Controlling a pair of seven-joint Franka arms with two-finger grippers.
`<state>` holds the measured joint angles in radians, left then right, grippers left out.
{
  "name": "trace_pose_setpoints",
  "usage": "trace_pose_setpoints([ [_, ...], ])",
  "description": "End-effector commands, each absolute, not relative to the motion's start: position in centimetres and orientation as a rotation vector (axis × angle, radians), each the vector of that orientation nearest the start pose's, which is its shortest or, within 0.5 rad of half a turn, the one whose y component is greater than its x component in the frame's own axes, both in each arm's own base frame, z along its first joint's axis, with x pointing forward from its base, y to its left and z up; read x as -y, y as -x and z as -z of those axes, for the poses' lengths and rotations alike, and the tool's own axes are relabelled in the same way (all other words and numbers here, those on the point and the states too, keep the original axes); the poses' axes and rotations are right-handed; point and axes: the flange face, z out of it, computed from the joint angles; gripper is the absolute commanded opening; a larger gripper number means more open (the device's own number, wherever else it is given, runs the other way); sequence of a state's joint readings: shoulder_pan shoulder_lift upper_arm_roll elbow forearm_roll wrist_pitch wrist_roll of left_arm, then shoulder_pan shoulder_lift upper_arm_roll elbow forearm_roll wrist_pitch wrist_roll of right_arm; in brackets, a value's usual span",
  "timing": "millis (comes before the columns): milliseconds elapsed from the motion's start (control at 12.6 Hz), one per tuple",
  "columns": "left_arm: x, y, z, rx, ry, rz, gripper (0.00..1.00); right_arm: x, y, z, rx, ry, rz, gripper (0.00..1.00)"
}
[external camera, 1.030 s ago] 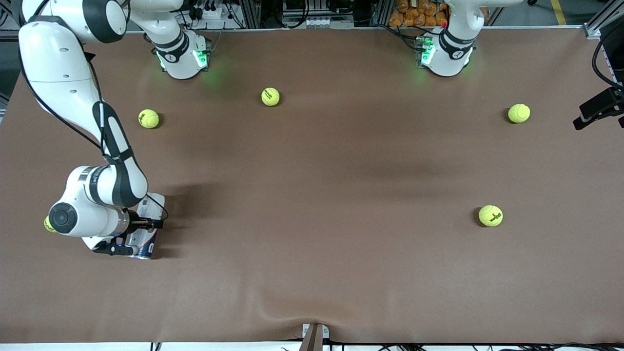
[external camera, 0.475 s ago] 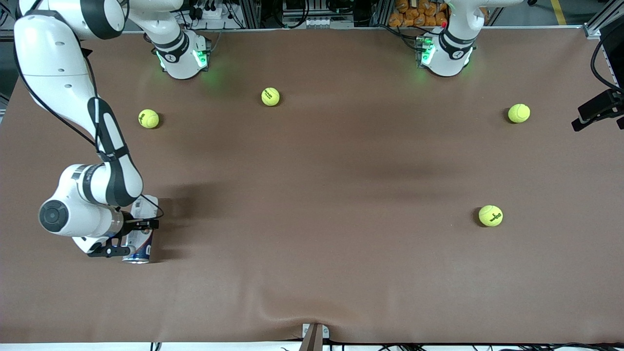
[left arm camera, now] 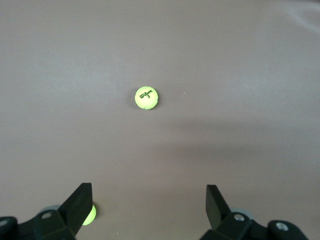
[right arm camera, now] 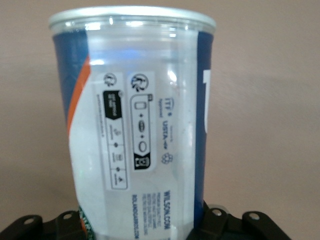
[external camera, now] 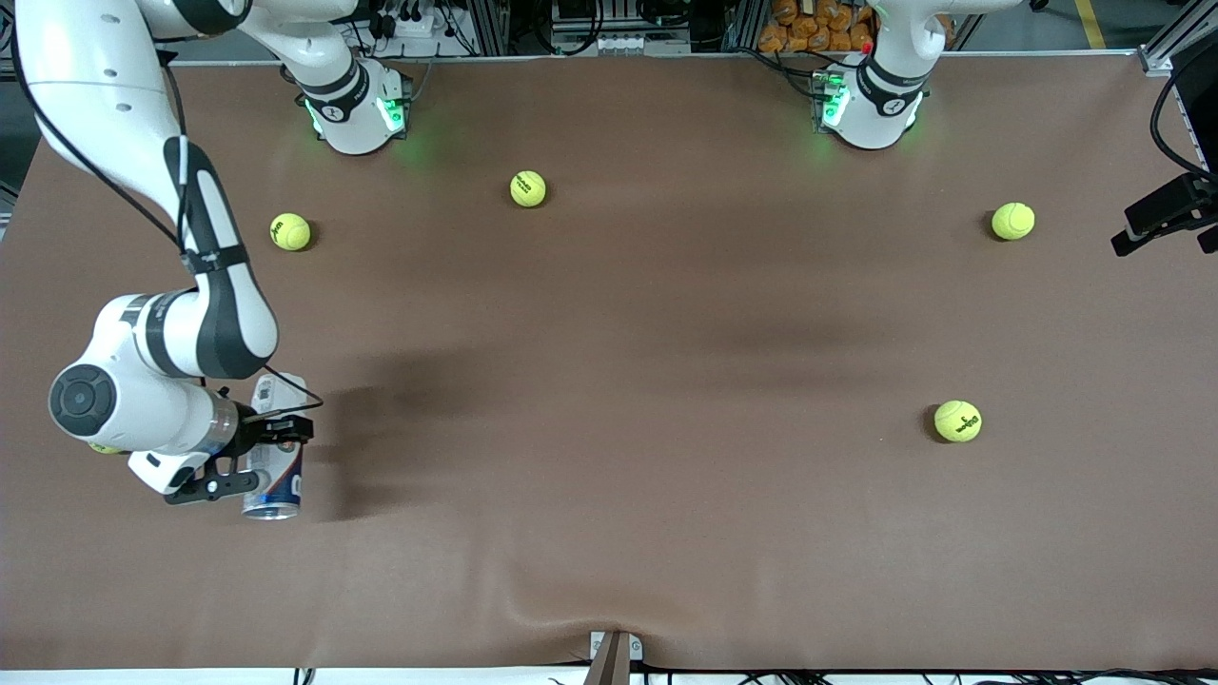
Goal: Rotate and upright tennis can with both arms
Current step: 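Carry the can with the right gripper to the table center and lower it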
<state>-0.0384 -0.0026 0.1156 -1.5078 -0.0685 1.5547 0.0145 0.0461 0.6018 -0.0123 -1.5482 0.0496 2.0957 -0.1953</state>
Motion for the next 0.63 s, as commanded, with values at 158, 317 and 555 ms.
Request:
trace_pose_setpoints([
  [158,-3.7,-55.2,-65.6,0.117,3.219,0.078,1.00,-7.8,-69.2,-31.2,0.675,3.024,-0.042,0.67],
  [317,-3.7,-55.2,-65.5,0.117,3.219,0.075,1.00,-8.8,-69.3,-31.4,0.831,2.984,-0.022,0.67],
  [555,-3.7,-55.2,-65.5,0.117,3.219,0.075,1.00,-10.1,-69.5,-31.9,1.090,2.906,0.024,0.67],
])
